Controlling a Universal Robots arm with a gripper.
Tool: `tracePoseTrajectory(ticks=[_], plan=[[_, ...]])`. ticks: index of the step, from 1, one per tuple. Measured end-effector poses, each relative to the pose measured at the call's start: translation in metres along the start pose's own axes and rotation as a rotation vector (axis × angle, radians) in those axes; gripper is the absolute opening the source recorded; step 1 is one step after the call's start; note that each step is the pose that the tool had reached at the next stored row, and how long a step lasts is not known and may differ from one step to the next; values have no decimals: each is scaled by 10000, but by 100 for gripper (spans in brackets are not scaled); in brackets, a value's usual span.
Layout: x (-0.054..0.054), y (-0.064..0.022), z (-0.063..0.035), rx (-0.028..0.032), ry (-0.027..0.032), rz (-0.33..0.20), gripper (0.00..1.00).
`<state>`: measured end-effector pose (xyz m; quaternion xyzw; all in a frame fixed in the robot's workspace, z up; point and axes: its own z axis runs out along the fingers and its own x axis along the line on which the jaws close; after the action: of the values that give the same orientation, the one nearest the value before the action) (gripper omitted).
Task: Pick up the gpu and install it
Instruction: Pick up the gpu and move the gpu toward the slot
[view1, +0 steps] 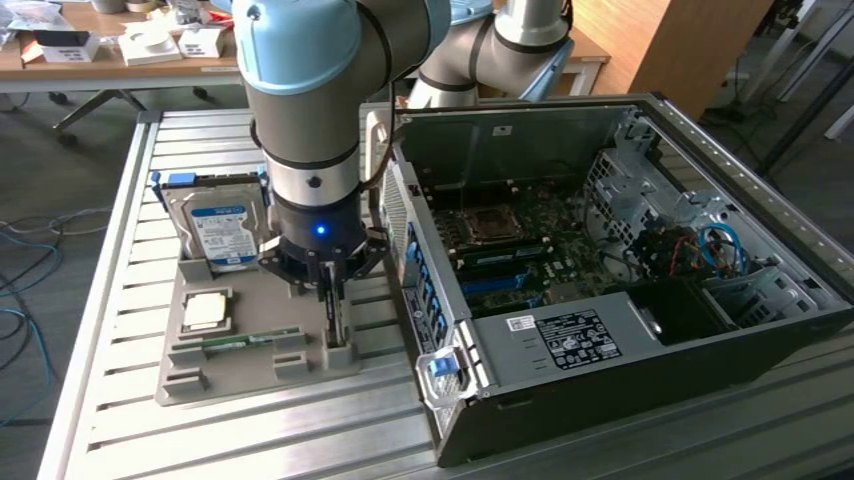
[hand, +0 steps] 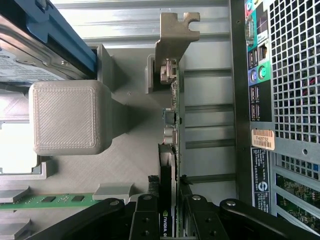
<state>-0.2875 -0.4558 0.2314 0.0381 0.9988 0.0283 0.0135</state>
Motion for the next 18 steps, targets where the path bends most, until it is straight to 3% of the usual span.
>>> tracePoseTrajectory(ticks=[13, 18], plan=[[0, 0, -1, -7, 13, -232, 26], [-2, 5, -78, -6, 13, -232, 26]])
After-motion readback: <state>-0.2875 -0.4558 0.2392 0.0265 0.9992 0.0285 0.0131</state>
